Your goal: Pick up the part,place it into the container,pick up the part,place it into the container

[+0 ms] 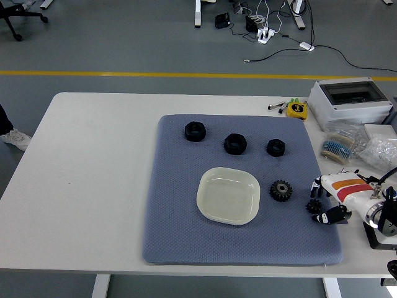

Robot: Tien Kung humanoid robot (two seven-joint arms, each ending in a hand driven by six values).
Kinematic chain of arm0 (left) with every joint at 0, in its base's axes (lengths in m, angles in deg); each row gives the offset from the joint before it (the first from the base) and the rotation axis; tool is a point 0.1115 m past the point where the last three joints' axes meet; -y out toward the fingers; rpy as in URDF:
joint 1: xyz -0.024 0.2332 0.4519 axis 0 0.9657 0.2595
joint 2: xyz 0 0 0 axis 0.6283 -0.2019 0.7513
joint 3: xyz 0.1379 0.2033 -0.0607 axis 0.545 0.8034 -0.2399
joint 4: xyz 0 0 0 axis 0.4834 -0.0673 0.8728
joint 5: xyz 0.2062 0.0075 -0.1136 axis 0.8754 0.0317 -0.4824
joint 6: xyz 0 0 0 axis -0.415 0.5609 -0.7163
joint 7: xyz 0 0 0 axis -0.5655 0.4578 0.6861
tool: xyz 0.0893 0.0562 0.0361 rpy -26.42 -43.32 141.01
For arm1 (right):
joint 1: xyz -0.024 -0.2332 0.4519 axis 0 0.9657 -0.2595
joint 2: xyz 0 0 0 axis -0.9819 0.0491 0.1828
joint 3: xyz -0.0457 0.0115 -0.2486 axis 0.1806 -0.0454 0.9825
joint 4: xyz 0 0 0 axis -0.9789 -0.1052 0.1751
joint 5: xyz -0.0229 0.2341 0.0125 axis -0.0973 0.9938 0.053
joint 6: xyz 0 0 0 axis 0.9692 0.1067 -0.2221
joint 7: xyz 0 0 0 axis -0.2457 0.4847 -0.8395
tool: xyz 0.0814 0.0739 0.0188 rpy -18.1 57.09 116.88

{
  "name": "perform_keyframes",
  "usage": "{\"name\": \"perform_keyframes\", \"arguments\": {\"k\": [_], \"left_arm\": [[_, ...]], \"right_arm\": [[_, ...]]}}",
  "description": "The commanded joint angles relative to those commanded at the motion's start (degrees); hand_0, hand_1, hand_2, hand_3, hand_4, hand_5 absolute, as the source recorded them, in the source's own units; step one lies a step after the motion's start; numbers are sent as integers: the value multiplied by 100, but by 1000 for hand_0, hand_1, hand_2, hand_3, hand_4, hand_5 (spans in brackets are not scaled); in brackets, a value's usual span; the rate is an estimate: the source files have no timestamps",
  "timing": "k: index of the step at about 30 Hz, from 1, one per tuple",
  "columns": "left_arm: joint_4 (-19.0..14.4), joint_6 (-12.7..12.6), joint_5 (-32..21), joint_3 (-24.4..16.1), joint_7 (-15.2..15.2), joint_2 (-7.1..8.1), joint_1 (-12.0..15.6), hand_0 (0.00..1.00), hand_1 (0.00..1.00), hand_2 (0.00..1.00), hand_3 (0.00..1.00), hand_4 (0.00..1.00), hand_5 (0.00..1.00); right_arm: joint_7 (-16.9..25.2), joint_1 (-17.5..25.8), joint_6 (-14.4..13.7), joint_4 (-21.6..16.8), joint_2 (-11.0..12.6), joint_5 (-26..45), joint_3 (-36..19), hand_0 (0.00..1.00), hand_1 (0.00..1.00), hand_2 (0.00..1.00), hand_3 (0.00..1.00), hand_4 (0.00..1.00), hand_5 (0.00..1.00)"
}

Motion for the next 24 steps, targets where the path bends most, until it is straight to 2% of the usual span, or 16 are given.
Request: {"name": "perform_keyframes", "arguments": {"k": [3,4,9,10,15,16,24], "left_arm": [[-1,3,9,-3,2,0,1,665,545,565,564,632,609],[-1,2,3,2,1,1,2,665,545,565,564,632,610],[-2,5,9,5,1,5,0,665,545,565,564,632,610],[-3,7,7,10,-1,8,-1,665,547,566,564,631,610],[-2,5,18,4,2,6,-3,665,547,566,564,631,610],[-2,5,17,5,2,6,-2,665,545,567,563,630,610],[-4,15,65,-18,13,9,8,665,545,567,564,630,610]], "right_arm": [[-1,-10,-18,4,-7,40,22,366,465,515,536,840,231],[2,-15,-28,0,-5,60,30,305,432,479,520,753,161],[35,-44,-65,-2,10,149,56,305,432,479,520,753,161],[37,-49,-62,4,11,160,62,242,401,441,505,764,107],[43,-60,-12,55,2,190,70,242,401,441,505,764,107],[44,-59,4,60,2,194,70,213,370,424,497,782,82],[37,-52,70,-2,12,206,47,194,345,411,488,797,69]]}}
